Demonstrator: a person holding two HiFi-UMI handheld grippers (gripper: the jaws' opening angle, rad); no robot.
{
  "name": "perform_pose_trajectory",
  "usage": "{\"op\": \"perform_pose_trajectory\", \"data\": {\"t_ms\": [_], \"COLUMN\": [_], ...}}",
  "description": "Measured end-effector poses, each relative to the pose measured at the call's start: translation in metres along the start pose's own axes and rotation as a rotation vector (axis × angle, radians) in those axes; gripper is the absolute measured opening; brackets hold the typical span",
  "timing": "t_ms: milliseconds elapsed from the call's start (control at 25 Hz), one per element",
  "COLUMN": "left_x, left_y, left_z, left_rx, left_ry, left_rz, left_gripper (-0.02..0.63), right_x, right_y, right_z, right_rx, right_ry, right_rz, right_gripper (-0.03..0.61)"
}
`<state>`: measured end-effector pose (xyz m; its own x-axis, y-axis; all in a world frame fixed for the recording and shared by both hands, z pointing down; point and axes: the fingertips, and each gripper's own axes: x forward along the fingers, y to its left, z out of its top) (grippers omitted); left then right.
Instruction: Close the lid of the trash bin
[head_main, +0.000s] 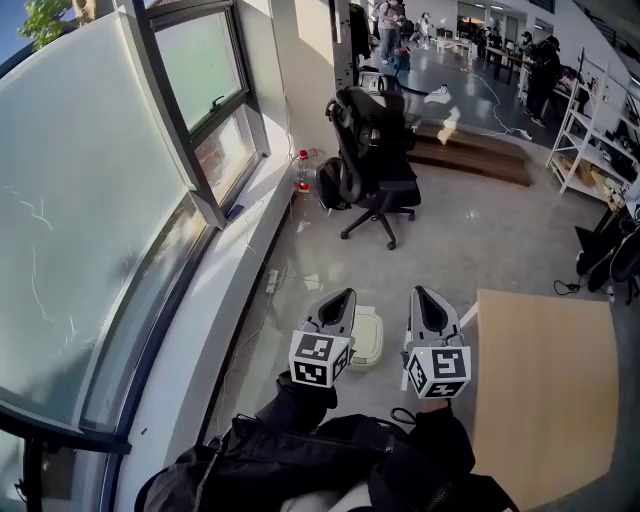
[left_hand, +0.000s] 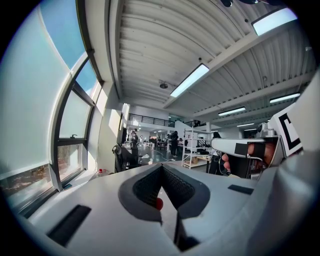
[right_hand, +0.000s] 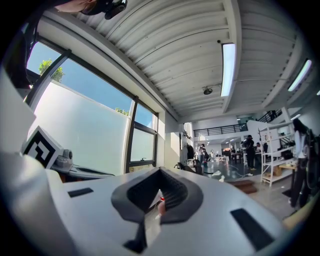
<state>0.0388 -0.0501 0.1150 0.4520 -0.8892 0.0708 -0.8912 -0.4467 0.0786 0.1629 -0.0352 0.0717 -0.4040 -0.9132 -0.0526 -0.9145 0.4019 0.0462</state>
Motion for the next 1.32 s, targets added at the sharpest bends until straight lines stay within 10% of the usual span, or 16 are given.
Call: {"op": "perform_pose_trajectory", "data": {"t_ms": [1320], "left_x": [0.013], "left_y": [-0.001], "left_z": [-0.01], "left_rx": [-0.02], "left_ry": [0.008], "left_rz": [0.003], "left_gripper": [-0.005], "right_x": [0.008], "right_y": [-0.006], "right_z": [-0.009], "right_rx": [-0.009], "right_ry": [0.017], "right_rz": [0.043], "right_gripper": [0.003]}}
